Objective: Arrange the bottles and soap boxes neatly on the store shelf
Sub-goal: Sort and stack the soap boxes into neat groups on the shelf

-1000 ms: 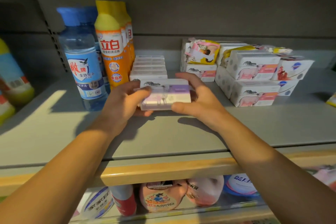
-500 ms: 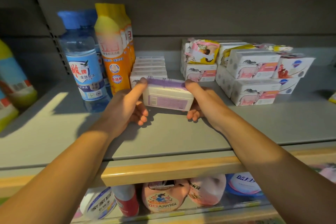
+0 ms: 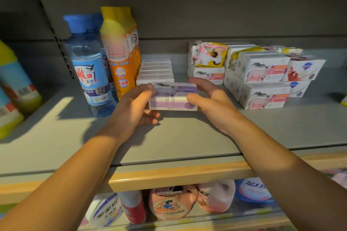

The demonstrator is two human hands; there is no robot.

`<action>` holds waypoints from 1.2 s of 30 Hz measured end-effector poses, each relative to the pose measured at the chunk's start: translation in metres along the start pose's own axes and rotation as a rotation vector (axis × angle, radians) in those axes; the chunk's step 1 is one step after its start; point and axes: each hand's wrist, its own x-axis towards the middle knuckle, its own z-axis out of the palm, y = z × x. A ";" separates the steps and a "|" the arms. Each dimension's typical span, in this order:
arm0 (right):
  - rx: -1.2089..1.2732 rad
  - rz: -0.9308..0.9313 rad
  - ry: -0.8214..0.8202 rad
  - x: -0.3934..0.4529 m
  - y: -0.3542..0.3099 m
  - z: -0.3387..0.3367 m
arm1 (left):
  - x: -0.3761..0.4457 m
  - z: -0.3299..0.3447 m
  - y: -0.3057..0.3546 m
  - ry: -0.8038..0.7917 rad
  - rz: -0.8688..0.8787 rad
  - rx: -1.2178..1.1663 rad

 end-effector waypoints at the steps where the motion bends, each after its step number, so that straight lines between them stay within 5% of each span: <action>1: -0.026 -0.054 -0.002 -0.001 0.000 0.001 | 0.000 0.001 -0.001 0.032 0.020 0.020; 7: -0.414 -0.272 0.021 -0.003 -0.001 0.007 | -0.005 0.000 0.001 0.082 0.389 0.530; 15: -0.695 -0.386 0.064 -0.002 0.000 0.005 | -0.012 0.003 0.006 0.062 0.508 0.730; 29: -0.739 -0.362 0.091 0.002 0.009 0.001 | -0.010 -0.002 -0.002 0.161 0.377 0.950; 36: -0.917 -0.412 0.113 0.005 0.007 0.010 | -0.035 -0.027 -0.005 -0.006 0.192 1.345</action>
